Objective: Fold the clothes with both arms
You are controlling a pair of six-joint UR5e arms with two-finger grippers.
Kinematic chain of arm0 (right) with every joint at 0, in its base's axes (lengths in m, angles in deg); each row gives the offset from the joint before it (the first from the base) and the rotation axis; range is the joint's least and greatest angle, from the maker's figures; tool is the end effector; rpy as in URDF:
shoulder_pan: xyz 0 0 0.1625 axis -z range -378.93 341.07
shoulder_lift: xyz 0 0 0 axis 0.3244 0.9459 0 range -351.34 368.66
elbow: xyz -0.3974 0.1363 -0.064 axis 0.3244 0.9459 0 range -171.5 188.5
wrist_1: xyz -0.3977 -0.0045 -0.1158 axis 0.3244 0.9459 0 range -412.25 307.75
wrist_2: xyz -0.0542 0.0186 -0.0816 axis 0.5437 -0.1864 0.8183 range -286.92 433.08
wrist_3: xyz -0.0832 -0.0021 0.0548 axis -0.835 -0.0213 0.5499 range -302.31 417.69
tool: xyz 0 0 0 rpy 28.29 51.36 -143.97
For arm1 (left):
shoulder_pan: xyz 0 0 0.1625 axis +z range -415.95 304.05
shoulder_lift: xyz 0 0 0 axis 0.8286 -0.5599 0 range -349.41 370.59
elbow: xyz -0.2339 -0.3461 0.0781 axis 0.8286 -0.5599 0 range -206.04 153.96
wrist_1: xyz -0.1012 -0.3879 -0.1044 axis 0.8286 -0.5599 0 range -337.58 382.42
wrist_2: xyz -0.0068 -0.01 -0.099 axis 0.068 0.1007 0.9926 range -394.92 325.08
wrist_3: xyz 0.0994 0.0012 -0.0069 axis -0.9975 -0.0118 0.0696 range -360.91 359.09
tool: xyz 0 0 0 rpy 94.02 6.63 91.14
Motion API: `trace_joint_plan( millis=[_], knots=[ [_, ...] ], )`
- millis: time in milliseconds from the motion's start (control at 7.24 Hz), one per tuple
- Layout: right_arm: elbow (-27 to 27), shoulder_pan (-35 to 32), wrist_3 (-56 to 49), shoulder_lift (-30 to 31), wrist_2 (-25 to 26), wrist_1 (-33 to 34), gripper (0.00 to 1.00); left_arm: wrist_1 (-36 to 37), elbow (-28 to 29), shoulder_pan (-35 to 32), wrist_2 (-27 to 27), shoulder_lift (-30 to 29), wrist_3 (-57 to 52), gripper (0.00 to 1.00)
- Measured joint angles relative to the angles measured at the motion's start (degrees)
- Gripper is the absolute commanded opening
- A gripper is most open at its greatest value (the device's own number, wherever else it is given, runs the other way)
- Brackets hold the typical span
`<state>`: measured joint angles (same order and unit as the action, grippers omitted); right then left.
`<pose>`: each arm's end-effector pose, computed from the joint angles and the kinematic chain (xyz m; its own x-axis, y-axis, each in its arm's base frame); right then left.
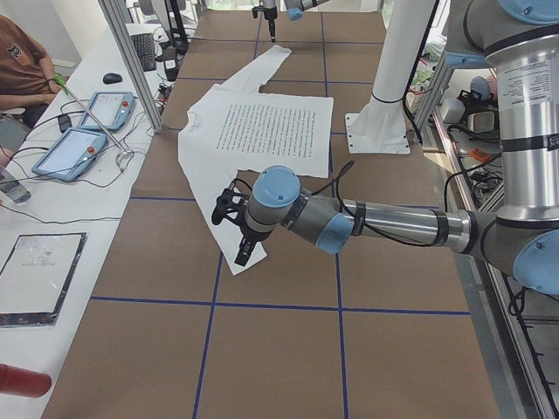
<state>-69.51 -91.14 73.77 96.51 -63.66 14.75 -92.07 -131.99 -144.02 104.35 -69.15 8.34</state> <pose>-0.0996 -0.5090 0.6979 0.6607 -0.0963 0.7445 0.1192 0.9926 0.0226 -0.0431 -0.4352 0.5478 0.6356 0.2587 -0.7274 0.0741 0.9174 0.3910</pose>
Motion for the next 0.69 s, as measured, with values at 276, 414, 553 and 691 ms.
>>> trace_joint_plan(
  millis=[276, 414, 553, 691],
  knots=[
    [1.07, 1.26, 0.01, -0.25, 0.13, -0.35, 0.78, -0.03, 0.01, 0.00, 0.22, -0.05, 0.06, 1.00],
    [1.64, 1.55, 0.01, -0.28, 0.21, -0.96, 0.78, -0.03, 0.04, 0.00, 0.26, -0.08, 0.06, 1.00],
    [2.55, 1.69, 0.01, -0.30, 0.30, -1.80, 0.77, -0.03, 0.04, 0.00, 0.27, -0.12, 0.05, 1.00],
    [3.37, 1.78, 0.01, -0.30, 0.37, -2.73, 0.69, -0.03, 0.05, 0.00, 0.24, -0.13, 0.01, 1.00]
  ],
)
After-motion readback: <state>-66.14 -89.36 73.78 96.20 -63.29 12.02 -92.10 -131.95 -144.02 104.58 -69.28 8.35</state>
